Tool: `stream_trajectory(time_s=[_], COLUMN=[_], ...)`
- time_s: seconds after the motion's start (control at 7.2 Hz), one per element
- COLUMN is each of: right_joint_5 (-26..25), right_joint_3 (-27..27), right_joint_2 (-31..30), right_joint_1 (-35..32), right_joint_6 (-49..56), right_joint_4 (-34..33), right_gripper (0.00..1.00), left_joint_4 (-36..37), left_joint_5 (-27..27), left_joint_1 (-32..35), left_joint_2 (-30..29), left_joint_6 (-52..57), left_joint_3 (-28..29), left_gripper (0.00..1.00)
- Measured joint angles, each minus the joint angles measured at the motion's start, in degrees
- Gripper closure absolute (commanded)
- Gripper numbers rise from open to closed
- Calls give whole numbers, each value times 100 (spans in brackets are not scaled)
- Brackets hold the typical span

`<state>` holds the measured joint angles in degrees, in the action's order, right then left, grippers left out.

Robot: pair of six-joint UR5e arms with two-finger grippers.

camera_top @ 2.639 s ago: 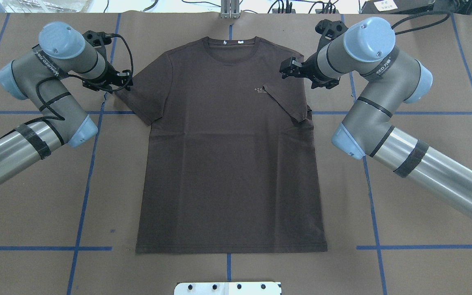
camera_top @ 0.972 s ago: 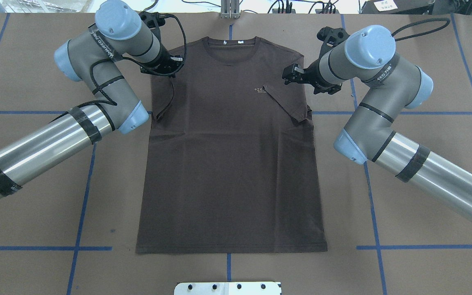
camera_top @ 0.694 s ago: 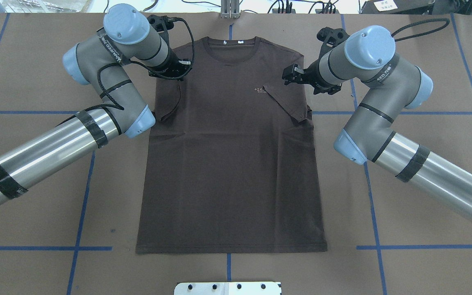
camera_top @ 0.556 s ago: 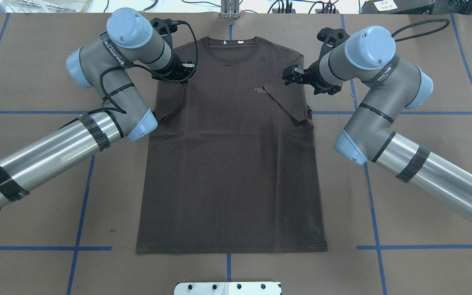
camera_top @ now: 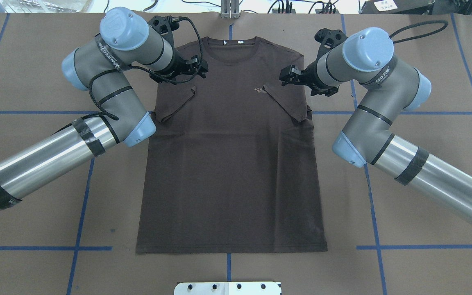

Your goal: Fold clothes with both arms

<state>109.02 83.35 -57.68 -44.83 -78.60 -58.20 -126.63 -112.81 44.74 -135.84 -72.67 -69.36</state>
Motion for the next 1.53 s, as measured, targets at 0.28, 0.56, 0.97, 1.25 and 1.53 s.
stream_trajectory(time_s=[0.28, 0.56, 0.97, 1.25, 1.53], right_joint_5=[-95, -671, -2266, -2881, -2942], right_joint_3=[859, 2108, 3389, 3467, 3497], right_joint_2=[-686, -1530, -1850, -1975, -2387], right_joint_1=[397, 1301, 3056, 3510, 3626], right_joint_6=[-534, -1258, -2872, -3440, -3656], right_joint_4=[-42, -415, -1832, -1968, -2013], right_gripper=[1, 4, 10, 18, 26], left_joint_4=[33, -65, -397, -435, -436], left_joint_5=[0, -8, 2, 4, 4], left_joint_1=[-24, -74, -101, -105, -114], left_joint_2=[601, 1153, 1391, 1399, 1393], left_joint_6=[-359, -410, -391, -392, -420], left_joint_3=[-953, -1463, -1517, -1499, -1507], left_gripper=[0, 0, 0, 0, 0])
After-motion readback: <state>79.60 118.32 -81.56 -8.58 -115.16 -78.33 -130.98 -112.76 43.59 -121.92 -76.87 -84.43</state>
